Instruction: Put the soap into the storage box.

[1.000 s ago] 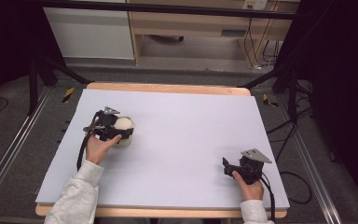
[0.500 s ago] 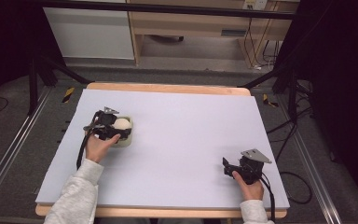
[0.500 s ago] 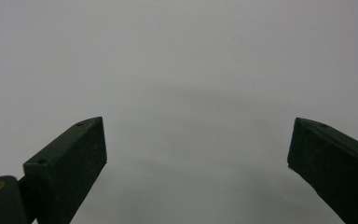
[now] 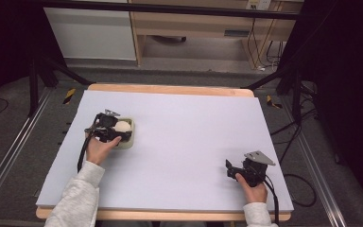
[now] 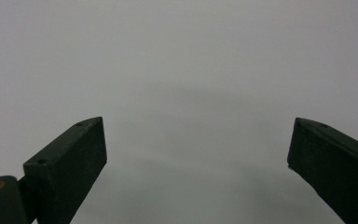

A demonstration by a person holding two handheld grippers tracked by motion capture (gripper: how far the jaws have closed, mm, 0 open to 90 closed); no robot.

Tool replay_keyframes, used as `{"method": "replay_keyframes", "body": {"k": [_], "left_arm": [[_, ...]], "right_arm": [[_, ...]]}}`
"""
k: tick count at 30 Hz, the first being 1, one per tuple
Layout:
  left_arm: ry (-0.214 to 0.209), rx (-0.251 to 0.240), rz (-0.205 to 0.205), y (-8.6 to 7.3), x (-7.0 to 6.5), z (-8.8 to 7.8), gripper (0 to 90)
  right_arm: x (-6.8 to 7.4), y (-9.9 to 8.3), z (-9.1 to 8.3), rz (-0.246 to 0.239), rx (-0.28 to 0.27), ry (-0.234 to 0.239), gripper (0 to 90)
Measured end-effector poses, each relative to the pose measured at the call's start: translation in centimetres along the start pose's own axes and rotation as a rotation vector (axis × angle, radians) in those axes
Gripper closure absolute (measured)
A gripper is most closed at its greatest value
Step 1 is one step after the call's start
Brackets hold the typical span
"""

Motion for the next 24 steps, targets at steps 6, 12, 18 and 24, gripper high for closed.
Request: {"method": "replay_keyframes", "body": {"k": [6, 12, 18, 24], "left_arm": [[0.008, 0.008, 0.0, -0.21, 0.17, 0.22, 24.0], [0.012, 0.012, 0.0, -0.3, 0.27, 0.34, 24.0], [0.017, 0.016, -0.005, -0.41, 0.47, 0.45, 23.9], [0.021, 0.019, 0.0, -0.46, 0.3, 0.59, 23.9]], "right_arm": [[-0.01, 0.0, 0.0, -0.001, 0.0, -0.001, 4.9], [0.0, 0.0, 0.0, -0.001, 0.0, -0.001, 4.9], [0.01, 0.0, 0.01, 0.0, 0.001, -0.002, 4.9], [0.02, 0.0, 0.0, -0.001, 0.0, -0.002, 4.9]]}}
Point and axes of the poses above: each handheld gripper's, and its own axes: z roughly forward along the jaws, y roughly out of its top, x roughly to its left, the point moved 8 cm from there along z, roughly forward along the jaws, and after that the axes turned 3 degrees about -z, right-handed, at the moved point
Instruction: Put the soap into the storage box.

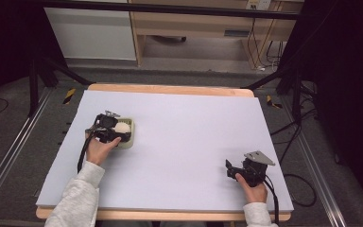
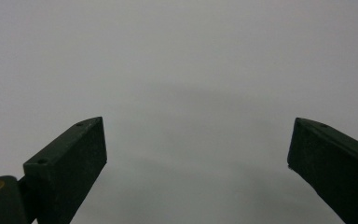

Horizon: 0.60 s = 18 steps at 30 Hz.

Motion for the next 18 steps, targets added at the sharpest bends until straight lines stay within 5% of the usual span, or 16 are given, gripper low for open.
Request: {"method": "replay_keyframes", "body": {"k": [12, 18], "left_arm": [[0.01, -0.003, 0.007, 0.01, 0.02, 0.03, 23.7], [-0.001, -0.046, -0.012, 0.46, 0.19, -0.76, 21.7]], "right_arm": [[0.02, 0.0, -0.01, 0.0, 0.0, 0.0, 4.9], [0.03, 0.0, 0.0, -0.001, 0.001, -0.001, 4.9]]}}
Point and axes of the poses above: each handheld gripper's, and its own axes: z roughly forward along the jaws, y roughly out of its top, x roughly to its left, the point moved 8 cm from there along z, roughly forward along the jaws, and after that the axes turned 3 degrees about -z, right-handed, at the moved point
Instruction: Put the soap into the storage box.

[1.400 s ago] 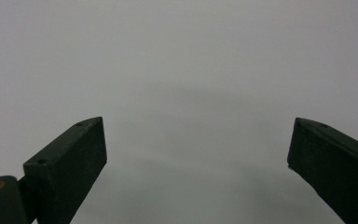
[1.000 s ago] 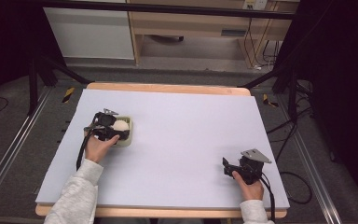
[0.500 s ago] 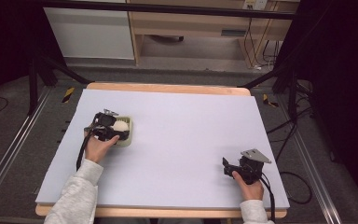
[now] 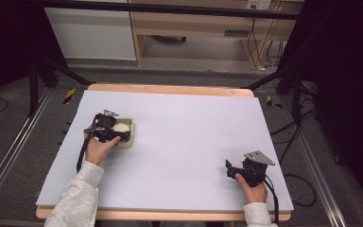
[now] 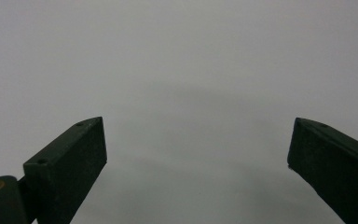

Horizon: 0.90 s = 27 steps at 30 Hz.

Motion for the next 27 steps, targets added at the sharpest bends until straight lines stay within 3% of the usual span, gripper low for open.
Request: {"method": "replay_keyframes", "body": {"k": [14, 27], "left_arm": [[-0.028, -0.076, -0.006, 0.6, -1.0, -2.4, 19.1], [-0.038, -0.152, 0.006, -0.8, -2.1, -4.8, 20.3]], "right_arm": [[0.0, 0.0, 0.0, 0.003, -0.002, -0.001, 4.9], [-0.1, 0.0, -0.1, 0.003, -0.004, -0.003, 4.9]]}}
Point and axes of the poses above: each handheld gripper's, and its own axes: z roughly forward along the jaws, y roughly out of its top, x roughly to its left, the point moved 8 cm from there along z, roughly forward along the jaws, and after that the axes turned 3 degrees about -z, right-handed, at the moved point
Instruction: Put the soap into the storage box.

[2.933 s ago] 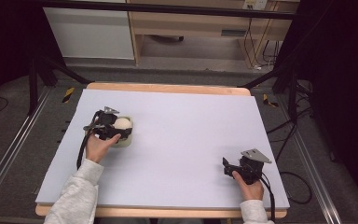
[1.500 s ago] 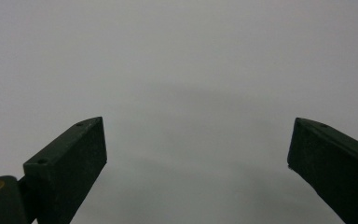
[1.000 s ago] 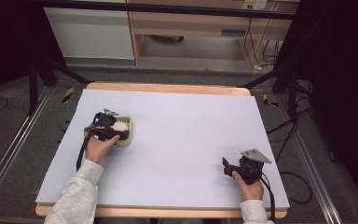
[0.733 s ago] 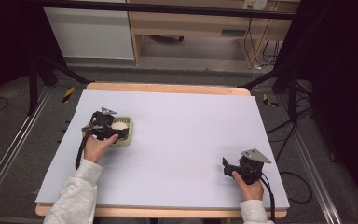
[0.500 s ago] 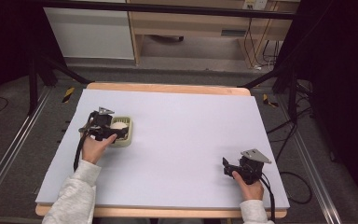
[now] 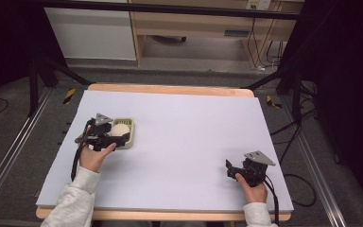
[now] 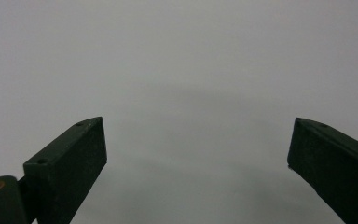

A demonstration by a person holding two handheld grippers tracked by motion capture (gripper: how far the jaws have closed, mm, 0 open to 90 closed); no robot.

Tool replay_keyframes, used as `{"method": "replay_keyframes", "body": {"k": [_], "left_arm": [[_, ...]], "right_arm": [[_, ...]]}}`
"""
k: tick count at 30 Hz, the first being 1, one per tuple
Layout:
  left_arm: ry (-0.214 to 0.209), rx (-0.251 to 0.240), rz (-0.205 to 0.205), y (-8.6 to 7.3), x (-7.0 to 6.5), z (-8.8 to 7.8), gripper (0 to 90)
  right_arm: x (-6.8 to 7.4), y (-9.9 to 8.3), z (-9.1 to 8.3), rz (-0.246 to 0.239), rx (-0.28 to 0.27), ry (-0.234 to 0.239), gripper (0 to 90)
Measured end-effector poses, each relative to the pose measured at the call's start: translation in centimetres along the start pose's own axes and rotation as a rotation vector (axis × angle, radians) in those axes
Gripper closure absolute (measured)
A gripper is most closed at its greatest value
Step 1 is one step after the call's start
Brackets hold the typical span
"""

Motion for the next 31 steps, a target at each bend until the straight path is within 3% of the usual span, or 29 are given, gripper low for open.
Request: {"method": "replay_keyframes", "body": {"k": [7, 14, 25, 31], "left_arm": [[-0.028, -0.027, -0.013, -1.4, -0.1, -1.3, 22.2], [-0.022, -0.032, -0.009, -3.5, 0.4, -2.2, 22.9], [0.013, -0.054, -0.047, -6.6, 3.1, -4.0, 22.7], [0.042, -0.02, -0.056, -8.8, 4.4, -4.5, 22.7]], "right_arm": [[0.0, 0.0, 0.0, -0.002, -0.002, 0.001, 4.9], [0.0, 0.0, 0.0, 0.0, -0.003, 0.001, 4.9], [0.0, 0.0, 0.0, 0.001, -0.005, 0.004, 4.9], [0.0, 0.0, 0.0, 0.007, -0.007, 0.009, 4.8]]}}
Point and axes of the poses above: each handheld gripper's, and its own axes: z roughly forward along the jaws, y roughly out of its top, x roughly to its left, the point moved 8 cm from there along z, roughly forward along the jaws, and after that the axes turned 3 degrees about -z, right-handed, at the moved point
